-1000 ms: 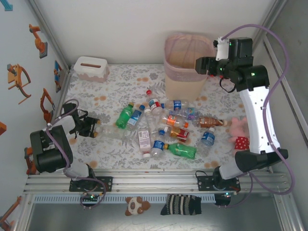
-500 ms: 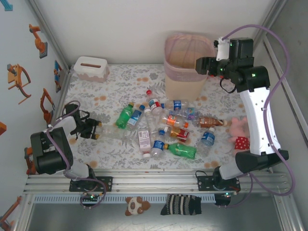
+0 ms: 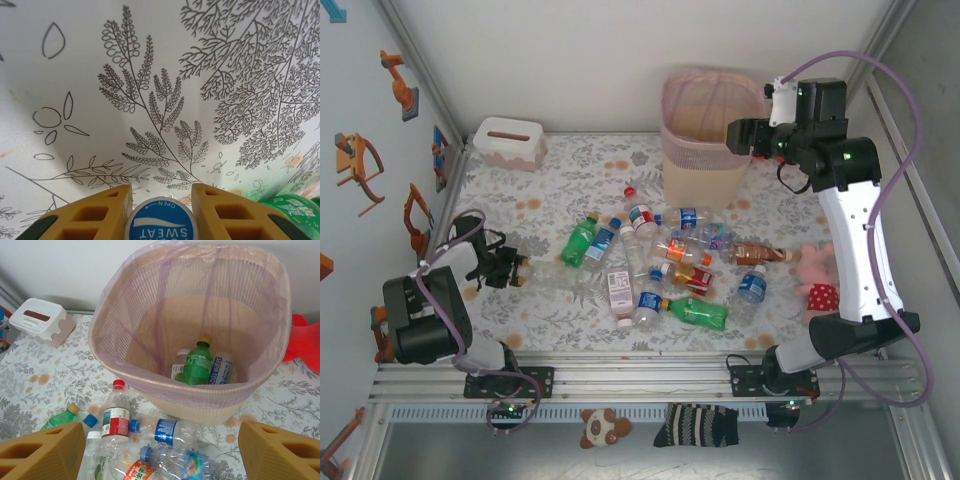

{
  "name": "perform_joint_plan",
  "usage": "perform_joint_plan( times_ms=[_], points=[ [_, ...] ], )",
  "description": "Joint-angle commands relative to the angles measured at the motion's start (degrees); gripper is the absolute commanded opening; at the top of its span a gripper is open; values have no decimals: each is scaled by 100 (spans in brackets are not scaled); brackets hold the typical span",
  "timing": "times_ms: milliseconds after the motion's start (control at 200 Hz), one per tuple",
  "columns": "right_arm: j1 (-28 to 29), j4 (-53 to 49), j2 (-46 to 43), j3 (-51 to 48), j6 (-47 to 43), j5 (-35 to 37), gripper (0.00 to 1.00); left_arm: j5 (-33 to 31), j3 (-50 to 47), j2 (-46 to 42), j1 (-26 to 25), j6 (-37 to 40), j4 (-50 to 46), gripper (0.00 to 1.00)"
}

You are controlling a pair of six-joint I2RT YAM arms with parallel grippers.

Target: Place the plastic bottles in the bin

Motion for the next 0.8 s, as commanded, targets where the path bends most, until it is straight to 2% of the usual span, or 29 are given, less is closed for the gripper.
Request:
perform_joint_plan(
  times_ms=[0, 265, 501, 681, 796],
  points=[
    [40, 111, -167, -19, -100, 48, 79, -124, 58, -216, -8, -24, -270, 24],
    [40, 121, -241, 35, -66, -26, 79, -276, 328, -809, -9, 380, -679, 16],
    [40, 313, -355, -49, 67, -418, 79, -87, 673, -1701, -9, 1209, -783, 10],
    [40, 815, -519, -361, 197, -1145, 79, 488, 813, -2433, -8, 1678, -376, 8],
    [40, 1227, -651, -643, 295, -1679, 79, 1226, 762, -2874, -15, 1879, 345, 8]
  ],
)
